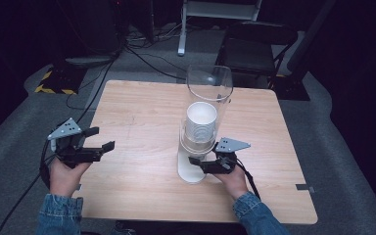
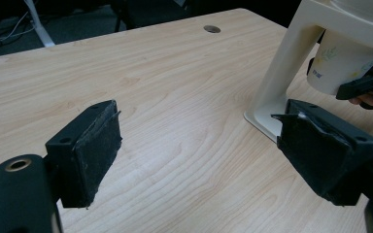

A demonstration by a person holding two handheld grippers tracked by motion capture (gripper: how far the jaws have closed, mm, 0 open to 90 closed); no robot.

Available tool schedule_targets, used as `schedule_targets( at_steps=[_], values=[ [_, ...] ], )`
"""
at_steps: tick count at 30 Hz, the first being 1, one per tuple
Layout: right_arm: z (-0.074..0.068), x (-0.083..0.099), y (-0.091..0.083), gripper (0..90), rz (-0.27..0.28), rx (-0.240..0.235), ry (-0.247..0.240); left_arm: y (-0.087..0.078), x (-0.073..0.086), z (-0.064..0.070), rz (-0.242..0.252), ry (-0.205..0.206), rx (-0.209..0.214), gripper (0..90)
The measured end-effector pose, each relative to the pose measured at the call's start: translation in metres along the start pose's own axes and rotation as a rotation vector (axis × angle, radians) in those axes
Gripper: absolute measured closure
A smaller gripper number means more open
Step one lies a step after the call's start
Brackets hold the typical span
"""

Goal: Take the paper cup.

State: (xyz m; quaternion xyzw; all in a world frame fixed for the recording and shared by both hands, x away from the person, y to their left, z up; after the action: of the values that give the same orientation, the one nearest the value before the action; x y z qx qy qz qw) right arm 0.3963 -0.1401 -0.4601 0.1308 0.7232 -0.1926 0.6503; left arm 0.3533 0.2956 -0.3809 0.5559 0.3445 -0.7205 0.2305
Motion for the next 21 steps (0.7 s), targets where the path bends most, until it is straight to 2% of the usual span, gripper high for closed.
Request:
schedule_targets(
  at_steps=[5, 9, 11, 14, 16, 21],
  values=[
    [0.001, 0.001, 0.002, 35.2, 0.009, -0.006, 0.001, 0.001, 0.000, 0.000, 0.000, -0.007, 0.000, 15.6],
    [0.001, 0.002, 0.003, 35.2, 0.010, 0.001, -0.018, 0.001, 0.000, 0.000, -0.003, -0.005, 0.002, 15.6],
    [0.002, 0.005, 0.007, 35.2, -0.051, 0.018, -0.034, 0.002, 0.000, 0.000, -0.004, -0.002, 0.002, 15.6],
    [0.007, 0.012, 0.008, 35.0, -0.063, 0.005, 0.001, 0.001, 0.000, 0.000, 0.001, -0.005, 0.004, 15.5],
    [0.006, 0.009, 0.007, 34.9, -0.063, 0.010, -0.036, 0.000, -0.001, -0.001, 0.004, -0.002, 0.005, 15.6],
    [0.005, 0.011, 0.006, 34.6, -0.091, 0.012, -0.035, 0.000, 0.000, -0.002, 0.000, -0.006, 0.005, 15.5]
  ],
)
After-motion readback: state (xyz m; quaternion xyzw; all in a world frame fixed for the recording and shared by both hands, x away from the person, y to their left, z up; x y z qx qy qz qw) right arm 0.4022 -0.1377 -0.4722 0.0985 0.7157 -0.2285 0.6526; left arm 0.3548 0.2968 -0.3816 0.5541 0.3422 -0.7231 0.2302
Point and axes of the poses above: each handheld gripper's, and its own axes: y roughly forward along the jaws, x roughly out of its underside, z roughly to its right, the point moved 1 cm from there along y, roughly forward along the jaws, and after that the axes turned 13 degrees about z, right-handed, at the moved point
